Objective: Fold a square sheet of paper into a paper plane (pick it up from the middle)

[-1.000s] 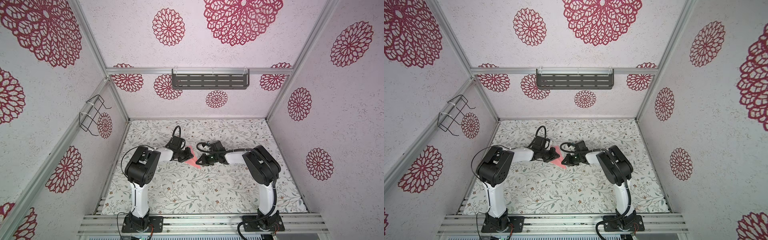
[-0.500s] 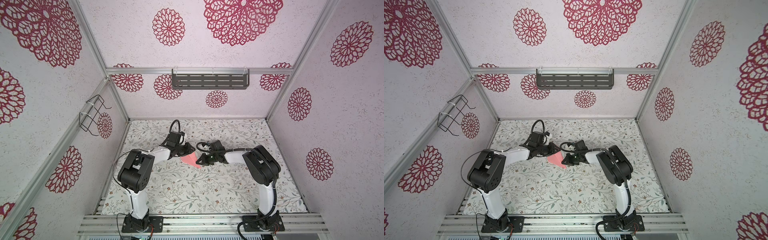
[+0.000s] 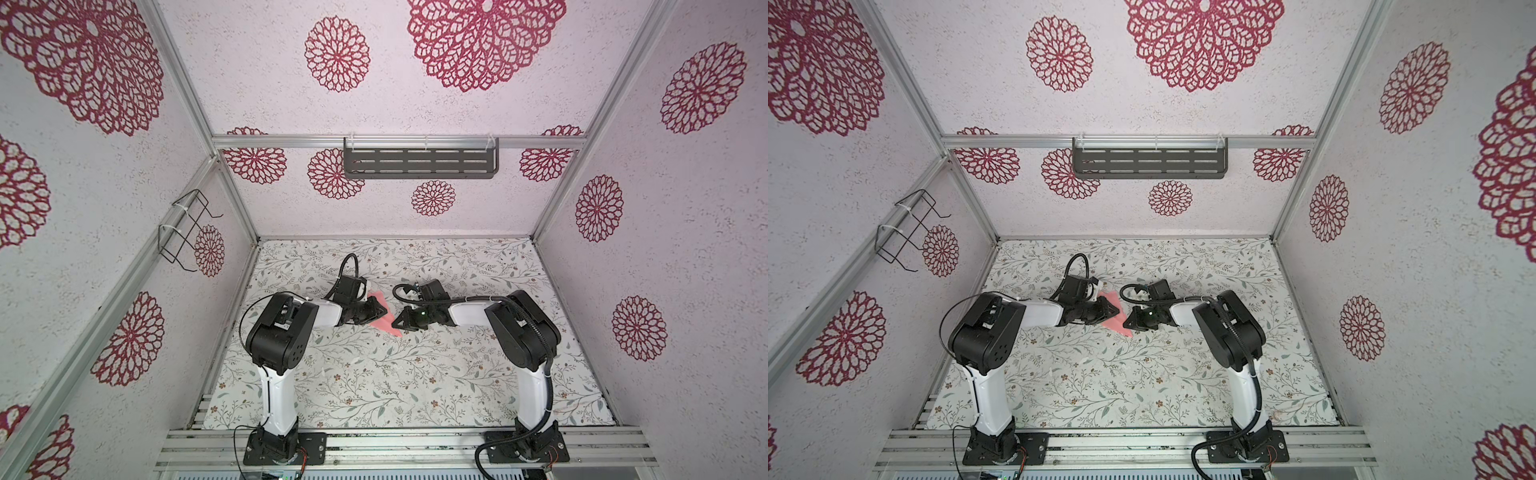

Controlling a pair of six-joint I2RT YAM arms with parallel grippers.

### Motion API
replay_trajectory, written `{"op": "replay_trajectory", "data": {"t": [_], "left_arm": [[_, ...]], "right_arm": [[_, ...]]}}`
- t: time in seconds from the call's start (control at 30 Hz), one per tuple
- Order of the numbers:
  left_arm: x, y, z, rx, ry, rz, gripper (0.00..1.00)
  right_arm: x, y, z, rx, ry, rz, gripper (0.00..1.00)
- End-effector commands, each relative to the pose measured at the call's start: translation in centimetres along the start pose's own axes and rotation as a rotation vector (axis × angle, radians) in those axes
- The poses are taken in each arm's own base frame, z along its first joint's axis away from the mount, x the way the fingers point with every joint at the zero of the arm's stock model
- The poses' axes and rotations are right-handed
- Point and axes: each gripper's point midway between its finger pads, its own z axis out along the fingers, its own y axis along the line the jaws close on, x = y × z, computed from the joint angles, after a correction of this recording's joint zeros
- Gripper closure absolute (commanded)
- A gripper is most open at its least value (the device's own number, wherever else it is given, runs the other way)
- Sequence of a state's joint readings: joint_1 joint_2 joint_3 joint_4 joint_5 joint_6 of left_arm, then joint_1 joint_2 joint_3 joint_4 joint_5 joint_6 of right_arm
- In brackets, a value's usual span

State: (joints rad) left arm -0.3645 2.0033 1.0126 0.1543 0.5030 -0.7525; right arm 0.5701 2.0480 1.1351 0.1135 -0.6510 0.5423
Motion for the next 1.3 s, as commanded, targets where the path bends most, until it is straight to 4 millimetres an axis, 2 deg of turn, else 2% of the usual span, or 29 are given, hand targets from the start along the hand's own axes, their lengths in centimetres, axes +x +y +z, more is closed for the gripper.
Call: {"op": "replay_trajectory", "data": {"t": [0.0,0.23,0.63,0.83,0.93,1.1,1.13,1.17,1.27], "left_arm": [[0.0,3.7,0.3,-0.075,-0.032,-0.065,0.76],[-0.2,5.9,0.2,-0.074,-0.043,-0.124,0.66],[-4.3,9.9,-1.0,-0.078,-0.141,-0.256,0.47],[-7.1,11.2,-2.8,-0.052,-0.236,-0.323,0.4],[-8.8,10.3,-3.8,-0.022,-0.268,-0.306,0.38],[-11.7,6.8,-6.9,-0.006,-0.32,-0.225,0.36],[-11.8,6.1,-7.6,-0.005,-0.328,-0.216,0.36],[-12.1,4.6,-8.6,0.013,-0.344,-0.195,0.36],[-10.6,2.5,-9.1,0.023,-0.324,-0.171,0.37]], "right_arm": [[1.4,-3.5,0.5,0.115,0.04,0.061,0.92],[1.7,-4.0,0.4,0.129,0.045,0.069,0.92],[1.7,-4.3,0.4,0.134,0.044,0.078,0.92],[1.6,-4.3,0.4,0.134,0.038,0.076,0.92],[1.5,-4.2,0.3,0.133,0.034,0.075,0.92],[1.3,-4.2,0.4,0.13,0.032,0.069,0.92],[1.3,-4.2,0.3,0.131,0.032,0.067,0.92],[1.2,-4.1,0.3,0.13,0.03,0.064,0.92],[1.1,-3.9,0.3,0.131,0.029,0.055,0.92]]}}
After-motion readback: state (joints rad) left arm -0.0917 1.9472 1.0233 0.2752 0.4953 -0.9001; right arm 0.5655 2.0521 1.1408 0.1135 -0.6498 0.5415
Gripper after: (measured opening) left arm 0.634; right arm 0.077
